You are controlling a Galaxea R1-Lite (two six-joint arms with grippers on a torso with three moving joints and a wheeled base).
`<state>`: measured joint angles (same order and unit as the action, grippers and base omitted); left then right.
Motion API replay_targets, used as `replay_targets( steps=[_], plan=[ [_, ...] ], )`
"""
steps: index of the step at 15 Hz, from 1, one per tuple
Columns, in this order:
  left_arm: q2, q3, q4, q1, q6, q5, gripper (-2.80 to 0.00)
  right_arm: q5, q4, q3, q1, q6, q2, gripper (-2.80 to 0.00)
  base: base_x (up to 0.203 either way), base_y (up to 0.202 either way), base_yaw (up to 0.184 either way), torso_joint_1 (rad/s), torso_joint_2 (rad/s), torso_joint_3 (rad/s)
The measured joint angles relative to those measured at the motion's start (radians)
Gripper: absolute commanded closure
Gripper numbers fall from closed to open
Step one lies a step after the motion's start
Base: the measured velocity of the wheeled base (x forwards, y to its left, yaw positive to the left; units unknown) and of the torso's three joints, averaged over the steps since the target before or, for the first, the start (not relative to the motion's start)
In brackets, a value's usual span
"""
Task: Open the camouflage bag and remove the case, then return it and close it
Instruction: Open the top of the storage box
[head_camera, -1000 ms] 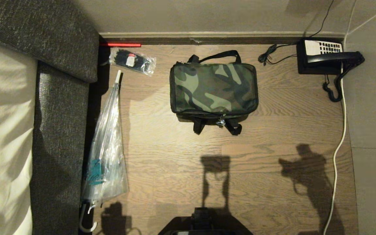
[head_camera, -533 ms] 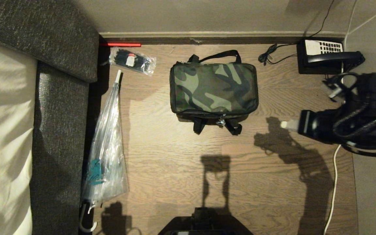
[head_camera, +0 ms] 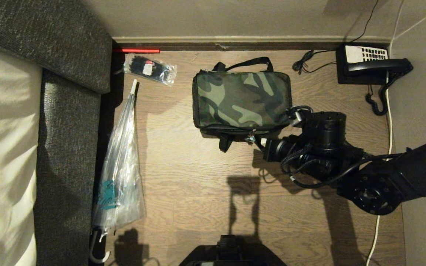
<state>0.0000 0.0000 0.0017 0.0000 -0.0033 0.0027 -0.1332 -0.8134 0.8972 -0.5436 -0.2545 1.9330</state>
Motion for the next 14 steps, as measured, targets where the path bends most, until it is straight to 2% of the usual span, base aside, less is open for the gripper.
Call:
replay_targets(
  steps=[2,4,5,10,14],
  plan=[
    [0.0,0.0,0.0,0.0,0.0,0.0,0.0,-0.027,-0.125,-0.036,-0.009,0.134,0.048,0.0,0.0,0.0,0.0,0.0,0.0,0.0],
    [0.0,0.0,0.0,0.0,0.0,0.0,0.0,-0.036,-0.208,-0.057,-0.012,0.18,0.085,0.0,0.0,0.0,0.0,0.0,0.0,0.0],
    [0.0,0.0,0.0,0.0,0.0,0.0,0.0,-0.037,-0.219,-0.061,-0.012,0.184,0.098,-2.8,0.0,0.0,0.0,0.0,0.0,0.0],
    [0.0,0.0,0.0,0.0,0.001,0.0,0.0,-0.042,-0.272,-0.077,-0.012,0.219,0.144,-2.8,0.0,0.0,0.0,0.0,0.0,0.0],
    [0.0,0.0,0.0,0.0,0.0,0.0,0.0,-0.038,-0.34,-0.061,-0.012,0.165,0.19,-2.8,0.0,0.0,0.0,0.0,0.0,0.0]
  ],
)
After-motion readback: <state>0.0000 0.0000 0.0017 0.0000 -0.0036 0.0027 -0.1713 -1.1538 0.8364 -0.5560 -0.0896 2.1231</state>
